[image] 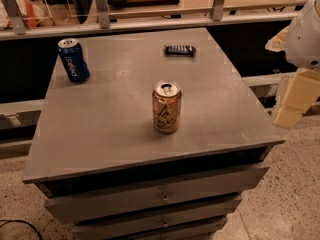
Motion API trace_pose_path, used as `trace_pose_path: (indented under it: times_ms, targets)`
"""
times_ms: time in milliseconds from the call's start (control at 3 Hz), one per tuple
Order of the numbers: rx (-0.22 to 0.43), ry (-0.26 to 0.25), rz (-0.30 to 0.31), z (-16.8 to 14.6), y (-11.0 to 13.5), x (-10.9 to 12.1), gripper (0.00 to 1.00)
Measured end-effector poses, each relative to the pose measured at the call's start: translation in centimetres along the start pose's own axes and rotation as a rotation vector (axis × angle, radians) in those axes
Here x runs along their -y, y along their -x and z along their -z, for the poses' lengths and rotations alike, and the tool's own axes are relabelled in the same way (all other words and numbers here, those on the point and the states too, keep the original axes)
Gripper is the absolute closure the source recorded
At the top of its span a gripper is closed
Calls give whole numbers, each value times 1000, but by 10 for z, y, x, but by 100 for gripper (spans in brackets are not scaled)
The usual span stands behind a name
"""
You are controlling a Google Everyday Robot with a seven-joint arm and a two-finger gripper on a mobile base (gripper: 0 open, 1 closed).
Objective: Move orange can near rxbar blueberry
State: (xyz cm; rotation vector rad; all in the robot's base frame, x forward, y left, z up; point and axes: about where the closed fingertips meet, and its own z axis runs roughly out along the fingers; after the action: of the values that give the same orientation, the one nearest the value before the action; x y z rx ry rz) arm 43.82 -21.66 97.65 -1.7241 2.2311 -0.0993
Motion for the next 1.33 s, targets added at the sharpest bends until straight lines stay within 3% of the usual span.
trace_pose_path:
  times_ms: [333, 667, 1000, 1333]
  targets:
    - [0, 0, 0, 0, 0, 0, 0]
    - [94, -2, -72, -3, 2, -1, 0]
    - [266, -10, -218, -24, -10, -11, 0]
    - [436, -47, -315, -43, -17, -18, 0]
